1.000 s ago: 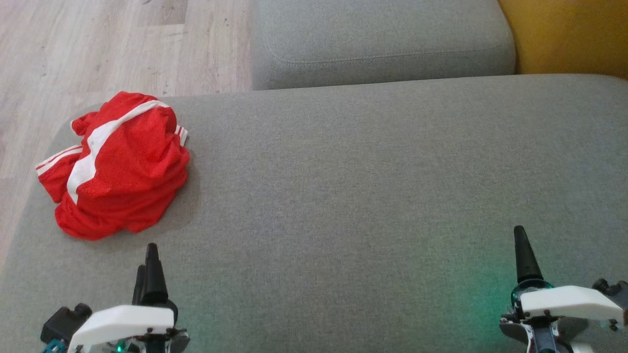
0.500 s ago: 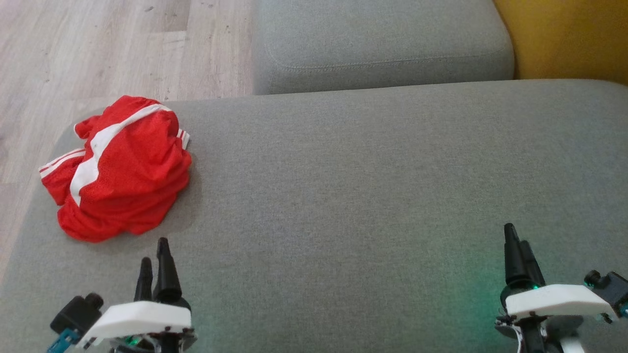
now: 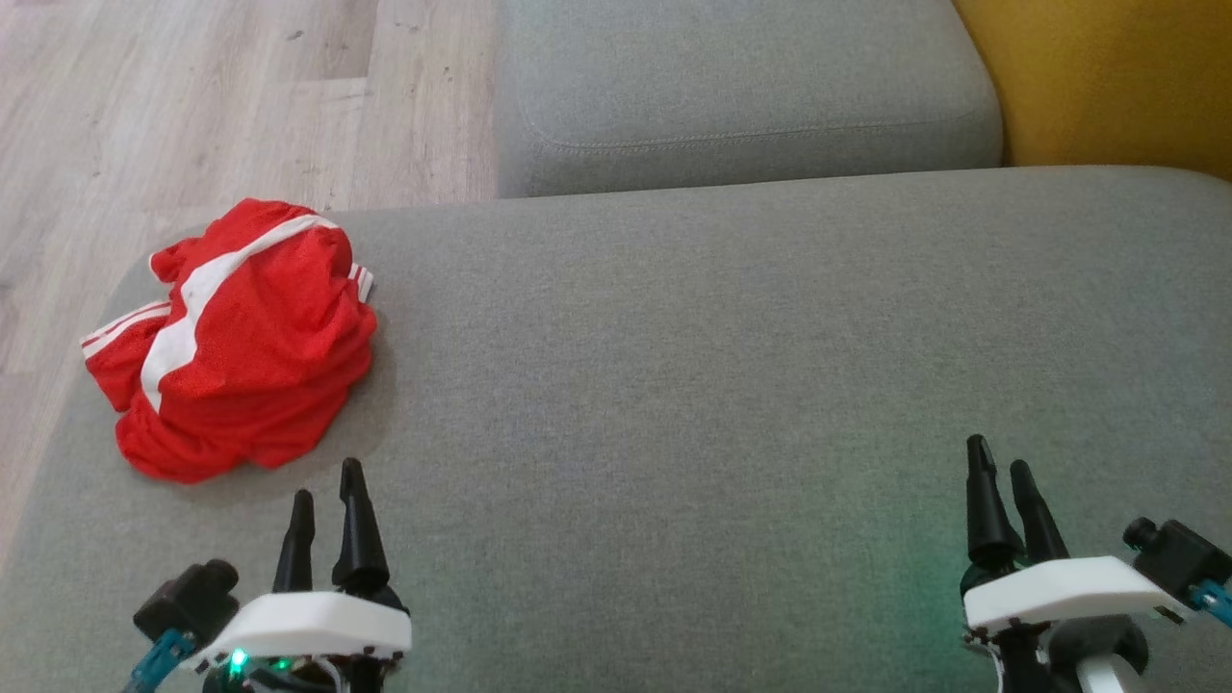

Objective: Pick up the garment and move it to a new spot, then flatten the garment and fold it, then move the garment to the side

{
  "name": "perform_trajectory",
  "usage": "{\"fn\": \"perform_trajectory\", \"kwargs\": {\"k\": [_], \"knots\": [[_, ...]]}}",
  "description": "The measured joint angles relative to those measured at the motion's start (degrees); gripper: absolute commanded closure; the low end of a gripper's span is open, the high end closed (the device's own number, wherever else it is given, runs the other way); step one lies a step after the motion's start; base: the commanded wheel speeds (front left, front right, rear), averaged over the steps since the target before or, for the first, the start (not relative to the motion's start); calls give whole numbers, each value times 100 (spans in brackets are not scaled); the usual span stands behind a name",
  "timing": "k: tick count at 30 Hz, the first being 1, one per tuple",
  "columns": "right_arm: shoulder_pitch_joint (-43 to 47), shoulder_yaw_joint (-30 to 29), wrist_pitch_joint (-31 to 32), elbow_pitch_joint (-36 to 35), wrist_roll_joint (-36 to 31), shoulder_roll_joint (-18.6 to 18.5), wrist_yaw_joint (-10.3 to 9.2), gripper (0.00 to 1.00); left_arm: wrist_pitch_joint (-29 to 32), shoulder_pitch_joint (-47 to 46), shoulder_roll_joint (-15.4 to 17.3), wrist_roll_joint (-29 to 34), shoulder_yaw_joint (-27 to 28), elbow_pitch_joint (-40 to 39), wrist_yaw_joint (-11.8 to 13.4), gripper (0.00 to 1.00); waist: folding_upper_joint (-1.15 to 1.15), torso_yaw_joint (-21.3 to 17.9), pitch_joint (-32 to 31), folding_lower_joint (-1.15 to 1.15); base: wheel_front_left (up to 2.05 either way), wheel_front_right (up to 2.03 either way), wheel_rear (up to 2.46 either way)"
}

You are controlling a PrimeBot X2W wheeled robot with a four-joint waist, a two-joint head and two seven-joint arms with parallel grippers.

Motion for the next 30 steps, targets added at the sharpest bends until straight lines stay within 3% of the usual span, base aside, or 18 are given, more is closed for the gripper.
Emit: {"fn": "perform_trajectory", "kwargs": {"k": [10, 30], "knots": [[25, 2, -159, -54, -756, -1, 0, 0, -171, 12, 4, 824, -188, 24, 174, 0, 0, -9, -102, 0, 0, 0, 0], [135, 327, -506, -85, -2554, -5, 0, 0, -511, 91, 11, 2103, -376, 143, 291, 0, 0, -51, -235, 0, 0, 0, 0]]}}
